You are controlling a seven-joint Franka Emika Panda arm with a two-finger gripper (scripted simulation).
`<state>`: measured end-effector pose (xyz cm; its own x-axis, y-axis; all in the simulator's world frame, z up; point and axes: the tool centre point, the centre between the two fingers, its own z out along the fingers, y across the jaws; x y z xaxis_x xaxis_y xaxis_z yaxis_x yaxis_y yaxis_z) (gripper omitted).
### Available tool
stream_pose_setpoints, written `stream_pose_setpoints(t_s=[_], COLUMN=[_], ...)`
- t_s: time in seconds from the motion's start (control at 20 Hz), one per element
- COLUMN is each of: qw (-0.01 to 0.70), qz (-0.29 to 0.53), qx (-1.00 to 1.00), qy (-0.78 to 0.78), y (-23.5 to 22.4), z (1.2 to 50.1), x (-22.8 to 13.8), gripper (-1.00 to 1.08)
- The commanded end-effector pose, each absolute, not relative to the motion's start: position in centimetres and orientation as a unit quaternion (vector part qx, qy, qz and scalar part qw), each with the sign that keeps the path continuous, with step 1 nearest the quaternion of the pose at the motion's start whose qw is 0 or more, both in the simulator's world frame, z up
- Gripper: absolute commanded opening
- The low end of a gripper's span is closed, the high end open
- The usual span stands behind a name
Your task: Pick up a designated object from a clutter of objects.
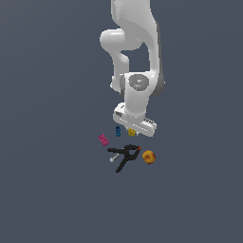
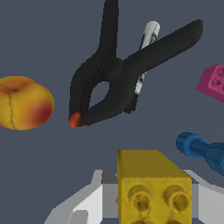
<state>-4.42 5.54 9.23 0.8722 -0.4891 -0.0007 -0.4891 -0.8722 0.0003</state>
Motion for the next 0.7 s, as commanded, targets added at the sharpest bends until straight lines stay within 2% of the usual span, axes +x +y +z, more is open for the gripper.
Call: stream_pose_setpoints(t_s=[0.0, 0.65], qw=[0.000, -0.001], qz=[0.000, 0.000], qx=[0.967, 0.967], qy=[-0.253, -0.253], y=[4.5, -1.4], z=[11.2, 22.8], x=[-4.9, -7.8], gripper=[-1.00, -1.00])
